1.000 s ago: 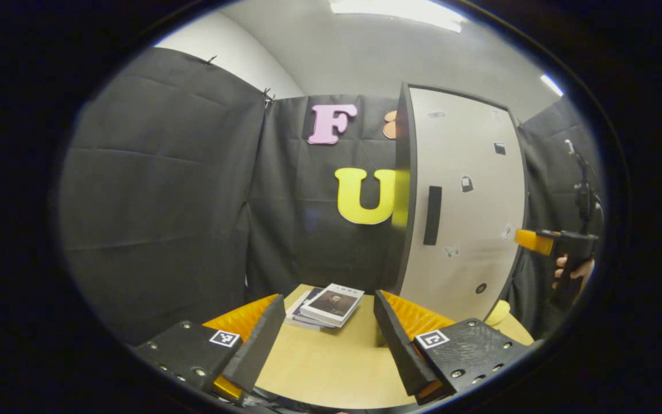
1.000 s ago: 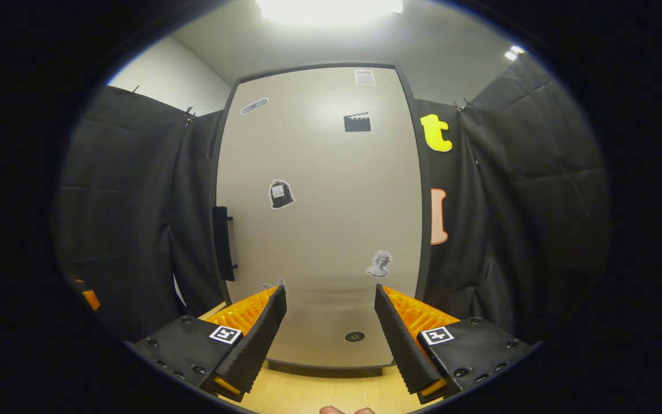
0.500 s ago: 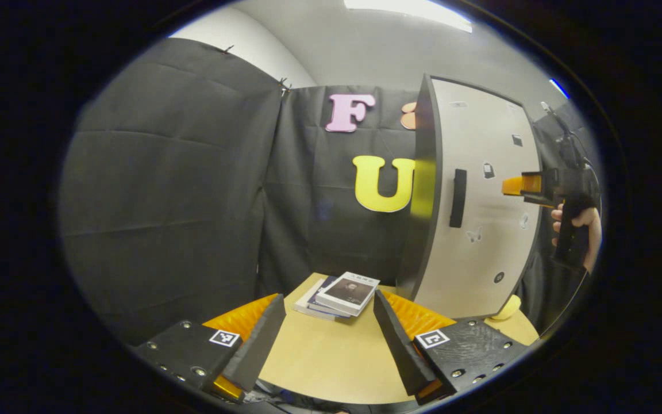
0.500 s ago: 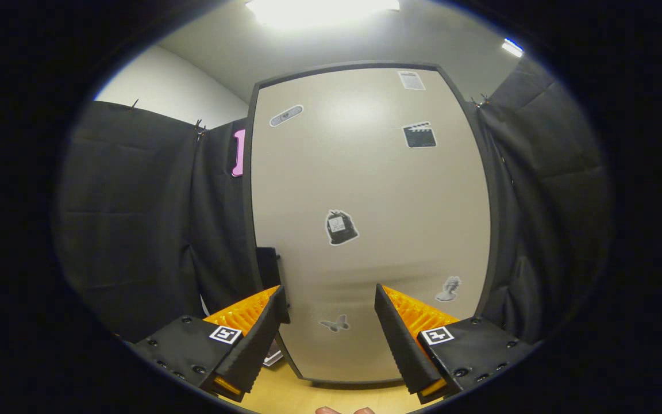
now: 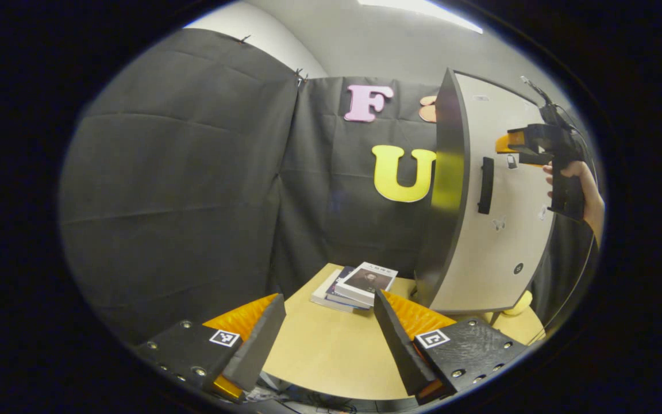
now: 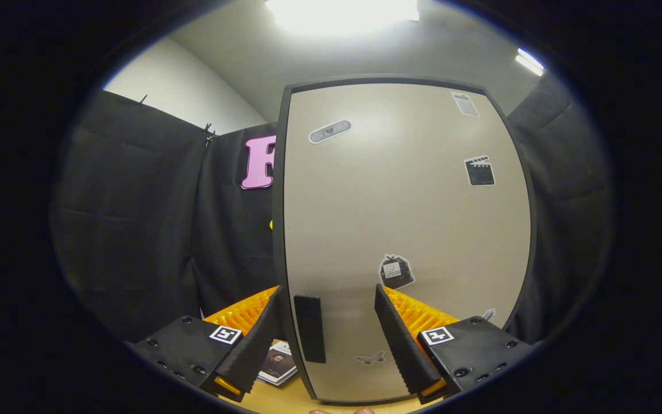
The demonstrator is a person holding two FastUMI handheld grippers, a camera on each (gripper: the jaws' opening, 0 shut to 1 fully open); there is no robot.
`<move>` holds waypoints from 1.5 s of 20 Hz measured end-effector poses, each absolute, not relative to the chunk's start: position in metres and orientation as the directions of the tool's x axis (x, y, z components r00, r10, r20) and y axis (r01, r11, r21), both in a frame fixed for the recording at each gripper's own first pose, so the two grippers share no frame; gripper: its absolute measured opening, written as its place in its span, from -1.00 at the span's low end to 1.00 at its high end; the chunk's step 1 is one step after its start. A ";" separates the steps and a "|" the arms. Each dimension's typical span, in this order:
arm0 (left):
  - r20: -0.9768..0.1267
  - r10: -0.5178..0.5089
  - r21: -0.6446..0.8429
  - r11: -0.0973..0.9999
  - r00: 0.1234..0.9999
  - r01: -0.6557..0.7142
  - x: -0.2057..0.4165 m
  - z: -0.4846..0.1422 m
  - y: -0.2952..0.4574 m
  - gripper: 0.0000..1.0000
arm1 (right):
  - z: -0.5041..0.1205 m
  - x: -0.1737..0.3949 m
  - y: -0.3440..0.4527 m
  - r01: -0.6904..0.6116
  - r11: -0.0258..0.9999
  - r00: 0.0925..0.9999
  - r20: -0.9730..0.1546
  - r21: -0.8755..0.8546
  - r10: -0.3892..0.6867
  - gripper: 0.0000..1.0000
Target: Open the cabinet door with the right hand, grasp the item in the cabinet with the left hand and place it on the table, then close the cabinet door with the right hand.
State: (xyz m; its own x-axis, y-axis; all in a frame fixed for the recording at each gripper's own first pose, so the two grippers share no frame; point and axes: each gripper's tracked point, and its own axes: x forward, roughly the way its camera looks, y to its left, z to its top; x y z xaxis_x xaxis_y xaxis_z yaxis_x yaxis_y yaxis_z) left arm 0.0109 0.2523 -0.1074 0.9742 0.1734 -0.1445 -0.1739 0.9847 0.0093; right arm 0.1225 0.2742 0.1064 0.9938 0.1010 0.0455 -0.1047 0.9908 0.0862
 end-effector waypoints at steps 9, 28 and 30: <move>-0.187 0.149 -0.020 0.988 0.971 -0.156 0.011 -0.134 0.277 0.90 | 0.067 0.157 0.289 -0.013 0.998 0.998 -0.064 0.069 0.018 0.67; -0.219 0.151 -0.008 0.988 0.964 -0.157 0.001 -0.146 0.292 0.90 | 0.033 0.164 0.306 -0.046 0.990 0.977 -0.201 0.131 0.072 -0.60; -0.216 0.137 -0.021 0.989 0.967 -0.145 0.001 -0.147 0.291 0.83 | 0.033 0.160 0.306 -0.079 0.992 0.974 -0.203 0.097 0.097 -0.67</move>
